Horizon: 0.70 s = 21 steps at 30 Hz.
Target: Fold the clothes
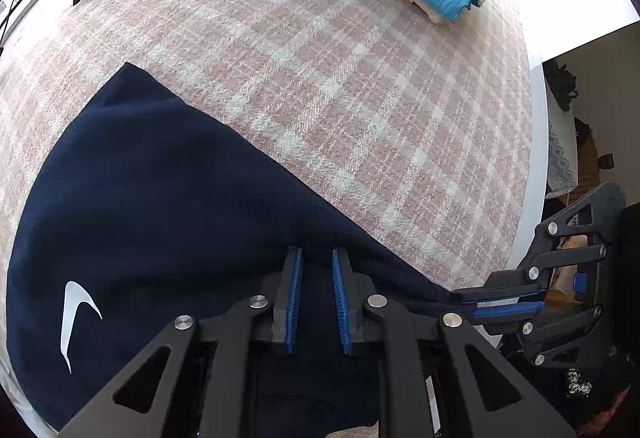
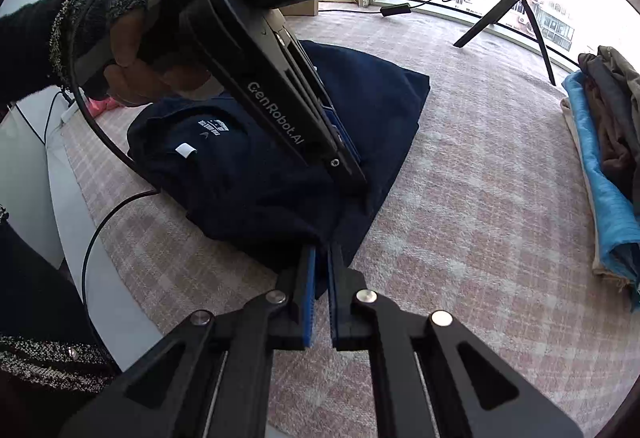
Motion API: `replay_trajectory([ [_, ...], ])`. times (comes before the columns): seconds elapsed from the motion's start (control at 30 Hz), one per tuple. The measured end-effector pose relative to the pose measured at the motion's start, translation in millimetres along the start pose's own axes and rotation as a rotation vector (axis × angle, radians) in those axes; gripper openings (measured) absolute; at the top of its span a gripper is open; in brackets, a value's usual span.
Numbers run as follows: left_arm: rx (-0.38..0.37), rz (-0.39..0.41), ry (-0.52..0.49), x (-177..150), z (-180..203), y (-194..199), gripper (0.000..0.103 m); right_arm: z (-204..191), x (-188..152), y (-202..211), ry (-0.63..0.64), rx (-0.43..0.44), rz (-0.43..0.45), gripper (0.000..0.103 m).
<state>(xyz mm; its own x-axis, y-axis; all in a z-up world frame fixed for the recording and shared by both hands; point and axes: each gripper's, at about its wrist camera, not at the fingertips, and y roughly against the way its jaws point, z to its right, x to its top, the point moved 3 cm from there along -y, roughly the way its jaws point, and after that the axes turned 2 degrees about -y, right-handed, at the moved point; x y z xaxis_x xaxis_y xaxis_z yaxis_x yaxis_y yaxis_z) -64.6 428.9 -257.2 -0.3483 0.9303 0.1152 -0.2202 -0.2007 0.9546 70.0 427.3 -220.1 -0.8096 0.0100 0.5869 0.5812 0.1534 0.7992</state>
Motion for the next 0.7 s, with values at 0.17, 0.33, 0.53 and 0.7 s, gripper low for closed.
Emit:
replay_trajectory([
  [0.17,0.000,0.009,-0.018,-5.8,-0.1,0.5,0.013,6.4,-8.1,10.0,-0.067,0.067,-0.057,0.008],
  [0.33,-0.006,0.015,-0.029,-12.9,-0.9,1.2,0.013,12.3,10.9,9.0,-0.112,0.090,0.000,0.027],
  [0.53,0.028,0.095,-0.044,-58.4,-4.1,40.4,0.019,6.3,4.5,-2.5,-0.141,0.225,-0.123,0.027],
  [0.7,-0.044,0.143,-0.085,-111.0,28.2,50.7,0.022,68.6,29.3,-2.7,-0.414,0.185,-0.036,0.027],
])
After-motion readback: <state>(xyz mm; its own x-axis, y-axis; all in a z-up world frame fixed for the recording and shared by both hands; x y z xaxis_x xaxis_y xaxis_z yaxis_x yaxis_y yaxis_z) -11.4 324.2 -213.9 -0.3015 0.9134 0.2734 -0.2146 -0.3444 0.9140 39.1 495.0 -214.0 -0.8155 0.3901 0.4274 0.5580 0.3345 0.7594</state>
